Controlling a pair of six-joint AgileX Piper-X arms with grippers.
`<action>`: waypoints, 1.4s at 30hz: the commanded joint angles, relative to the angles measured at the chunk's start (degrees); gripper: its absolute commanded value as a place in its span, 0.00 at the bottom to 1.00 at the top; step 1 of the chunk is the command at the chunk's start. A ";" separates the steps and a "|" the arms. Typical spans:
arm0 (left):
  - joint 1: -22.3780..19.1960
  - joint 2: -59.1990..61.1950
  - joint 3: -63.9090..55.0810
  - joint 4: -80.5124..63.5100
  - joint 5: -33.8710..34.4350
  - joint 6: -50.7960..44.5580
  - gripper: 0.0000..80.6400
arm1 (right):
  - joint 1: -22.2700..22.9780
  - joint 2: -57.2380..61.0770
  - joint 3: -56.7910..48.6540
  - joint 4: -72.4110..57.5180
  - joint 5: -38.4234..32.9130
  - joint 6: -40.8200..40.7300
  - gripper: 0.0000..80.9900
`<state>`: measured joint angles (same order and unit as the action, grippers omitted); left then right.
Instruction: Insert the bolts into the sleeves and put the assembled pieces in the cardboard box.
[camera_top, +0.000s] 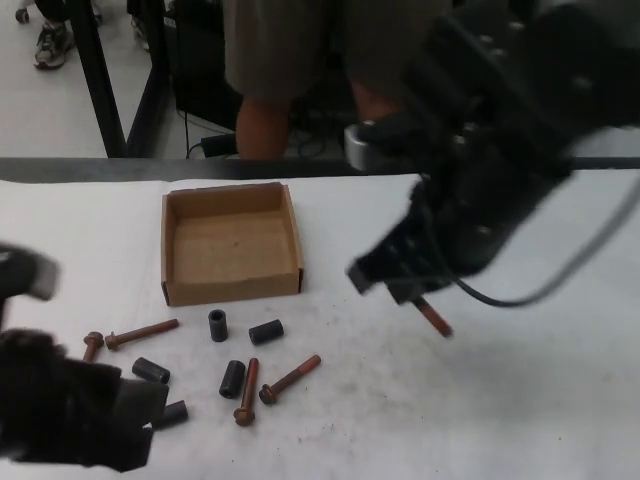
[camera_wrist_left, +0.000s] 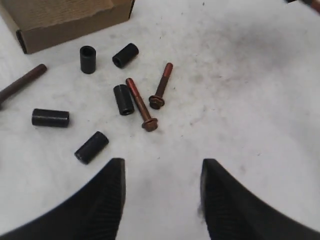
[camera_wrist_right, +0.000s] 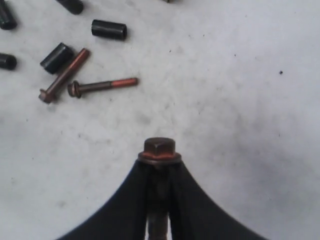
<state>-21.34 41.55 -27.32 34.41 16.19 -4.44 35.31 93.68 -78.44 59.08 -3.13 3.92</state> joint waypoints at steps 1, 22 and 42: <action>0.10 12.22 -5.93 4.32 -4.88 14.22 0.55 | -0.29 -8.40 7.11 -0.77 -3.64 -0.51 0.00; 0.07 42.98 -22.25 9.64 -10.10 41.55 0.53 | -0.29 -31.09 25.29 0.72 -5.19 -0.40 0.00; -0.54 46.48 -22.23 11.78 -8.10 45.36 0.50 | -0.29 -31.08 25.28 0.43 -5.35 -0.40 0.00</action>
<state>-21.66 86.57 -49.06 46.35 8.82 40.17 35.31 63.21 -53.12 59.67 -7.58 3.92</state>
